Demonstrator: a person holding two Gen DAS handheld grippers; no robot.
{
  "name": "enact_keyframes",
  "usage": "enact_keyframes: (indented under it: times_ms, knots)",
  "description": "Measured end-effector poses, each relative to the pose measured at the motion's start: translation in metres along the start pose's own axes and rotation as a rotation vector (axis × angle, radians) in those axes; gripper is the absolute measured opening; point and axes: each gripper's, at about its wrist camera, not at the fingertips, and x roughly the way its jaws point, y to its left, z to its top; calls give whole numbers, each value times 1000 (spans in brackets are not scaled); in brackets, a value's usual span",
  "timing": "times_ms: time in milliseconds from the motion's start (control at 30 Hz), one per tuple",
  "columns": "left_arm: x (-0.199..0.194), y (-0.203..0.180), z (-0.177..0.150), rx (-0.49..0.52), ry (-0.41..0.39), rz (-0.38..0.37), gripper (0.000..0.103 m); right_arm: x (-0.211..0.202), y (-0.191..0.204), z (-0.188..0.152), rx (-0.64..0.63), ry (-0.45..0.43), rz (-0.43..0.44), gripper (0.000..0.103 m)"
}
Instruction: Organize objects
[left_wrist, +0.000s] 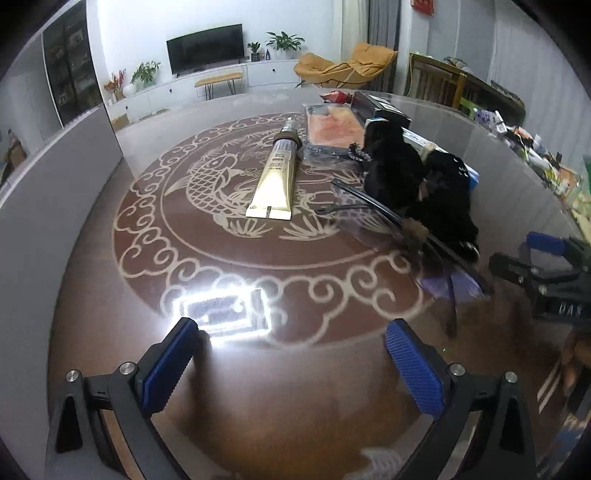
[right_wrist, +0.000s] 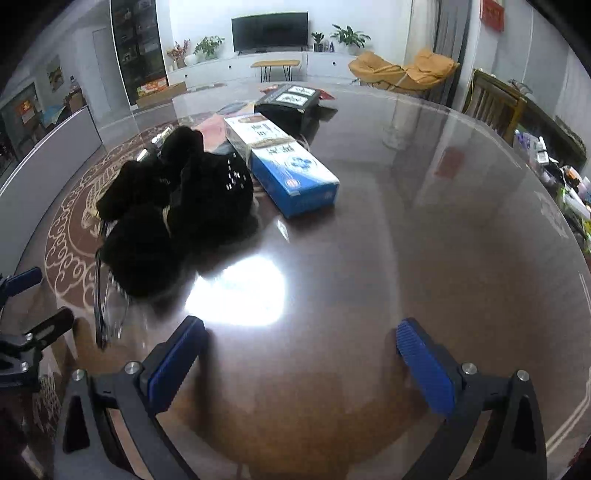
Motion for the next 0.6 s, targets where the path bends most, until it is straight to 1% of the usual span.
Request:
enact_keyframes:
  times_ms: [167, 600]
  knots:
    - [11, 12, 13, -31, 3, 9, 103, 1, 1, 4, 3, 1, -1, 103]
    - [11, 12, 14, -32, 3, 10, 103, 1, 2, 3, 2, 0, -1, 103]
